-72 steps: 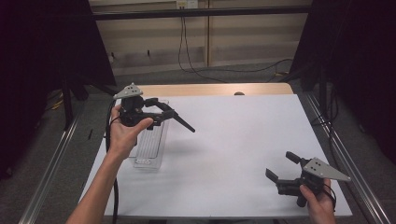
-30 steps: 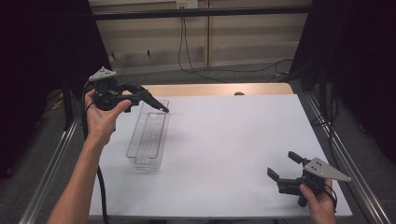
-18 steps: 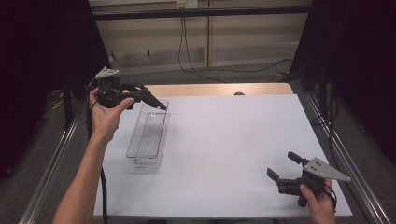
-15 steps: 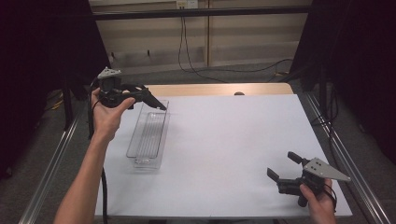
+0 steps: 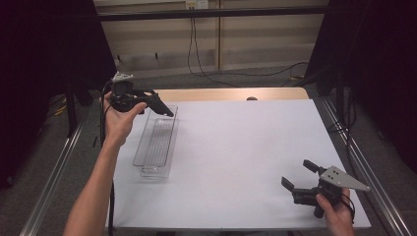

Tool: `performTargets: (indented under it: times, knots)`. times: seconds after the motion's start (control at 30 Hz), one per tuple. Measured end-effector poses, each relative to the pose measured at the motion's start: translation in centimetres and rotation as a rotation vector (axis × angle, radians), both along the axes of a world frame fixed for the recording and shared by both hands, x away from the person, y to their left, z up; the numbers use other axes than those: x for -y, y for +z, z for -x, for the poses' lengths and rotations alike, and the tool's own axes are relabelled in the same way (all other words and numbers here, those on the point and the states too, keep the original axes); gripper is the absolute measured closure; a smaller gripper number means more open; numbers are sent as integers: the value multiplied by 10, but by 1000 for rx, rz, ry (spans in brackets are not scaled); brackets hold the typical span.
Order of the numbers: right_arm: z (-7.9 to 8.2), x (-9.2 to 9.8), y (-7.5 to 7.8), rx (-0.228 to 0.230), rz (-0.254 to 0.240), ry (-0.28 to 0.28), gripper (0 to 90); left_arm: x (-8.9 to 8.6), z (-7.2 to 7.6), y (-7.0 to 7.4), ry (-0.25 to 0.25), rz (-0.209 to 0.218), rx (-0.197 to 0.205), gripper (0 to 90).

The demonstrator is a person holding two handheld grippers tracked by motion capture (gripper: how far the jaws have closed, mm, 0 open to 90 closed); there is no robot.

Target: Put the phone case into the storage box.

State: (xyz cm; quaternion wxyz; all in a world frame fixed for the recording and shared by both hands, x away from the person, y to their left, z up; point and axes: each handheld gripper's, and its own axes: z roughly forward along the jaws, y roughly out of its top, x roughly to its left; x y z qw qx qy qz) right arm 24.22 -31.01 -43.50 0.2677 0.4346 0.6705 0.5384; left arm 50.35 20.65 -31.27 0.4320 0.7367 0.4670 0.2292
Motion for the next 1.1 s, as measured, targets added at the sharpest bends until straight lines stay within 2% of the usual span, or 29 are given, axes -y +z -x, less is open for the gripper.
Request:
performTargets:
  times: [0.17, 0.53, 0.73, 1.0, 1.1]
  knots:
    - [0, 0, 0, -3, 3, 3, 0, 4, -5, -6, 10, -15, -14, 136]
    - [0, 0, 0, -2, 2, 5, 0, 17, -11, -15, 47, -47, -12, 134]
    - [0, 0, 0, -3, 3, 9, 0, 21, -15, -22, 69, -47, -24, 134]
    - [0, 0, -1, -7, 3, 11, 0, 24, -18, -28, 96, -76, -27, 133]
    - [0, -1, -1, -8, 2, 12, 0, 24, -20, -31, 104, -67, -34, 132]
